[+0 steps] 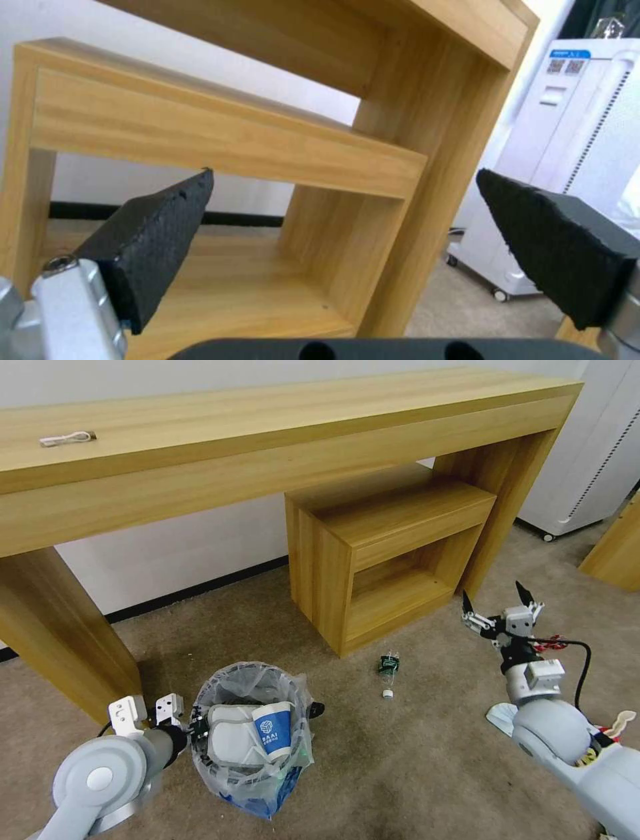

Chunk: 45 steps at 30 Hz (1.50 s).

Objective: Pick up the trash bin and place the garbage on the floor into it.

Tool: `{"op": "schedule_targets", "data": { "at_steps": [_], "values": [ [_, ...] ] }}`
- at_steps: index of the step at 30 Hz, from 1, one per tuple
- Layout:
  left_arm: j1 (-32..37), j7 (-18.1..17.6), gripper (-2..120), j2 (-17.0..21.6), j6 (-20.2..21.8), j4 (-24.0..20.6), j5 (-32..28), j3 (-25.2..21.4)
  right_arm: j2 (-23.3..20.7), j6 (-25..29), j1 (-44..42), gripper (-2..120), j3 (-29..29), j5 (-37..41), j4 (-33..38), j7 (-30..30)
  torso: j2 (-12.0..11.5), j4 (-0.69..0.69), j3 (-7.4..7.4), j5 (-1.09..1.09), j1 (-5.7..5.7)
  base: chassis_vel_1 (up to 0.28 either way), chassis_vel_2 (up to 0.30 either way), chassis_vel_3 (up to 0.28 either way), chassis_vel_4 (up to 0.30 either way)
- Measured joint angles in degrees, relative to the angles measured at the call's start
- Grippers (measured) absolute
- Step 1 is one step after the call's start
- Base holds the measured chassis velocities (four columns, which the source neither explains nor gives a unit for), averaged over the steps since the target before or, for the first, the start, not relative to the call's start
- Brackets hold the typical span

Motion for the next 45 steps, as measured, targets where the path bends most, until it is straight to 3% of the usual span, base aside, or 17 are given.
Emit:
{"op": "schedule_targets", "data": {
  "at_steps": [10,45],
  "values": [
    [0.0,-0.1,0,-0.5,0.0,0.3,0.1,0.2,1.2,1.7,-3.3,100,2.0,-1.3,-1.2,0.1,0.0,0.00,0.00,0.01,0.00,0.000,0.000,0.000,0.000],
    [0.8,0.2,0,-1.7,-0.1,-0.1,1.4,0.1,1.3,3.1,-2.2,100,0.6,-2.7,-2.3,-1.3,0.0,0.00,0.00,0.01,0.00,-0.036,0.030,0.033,-0.031]
  ]
}}
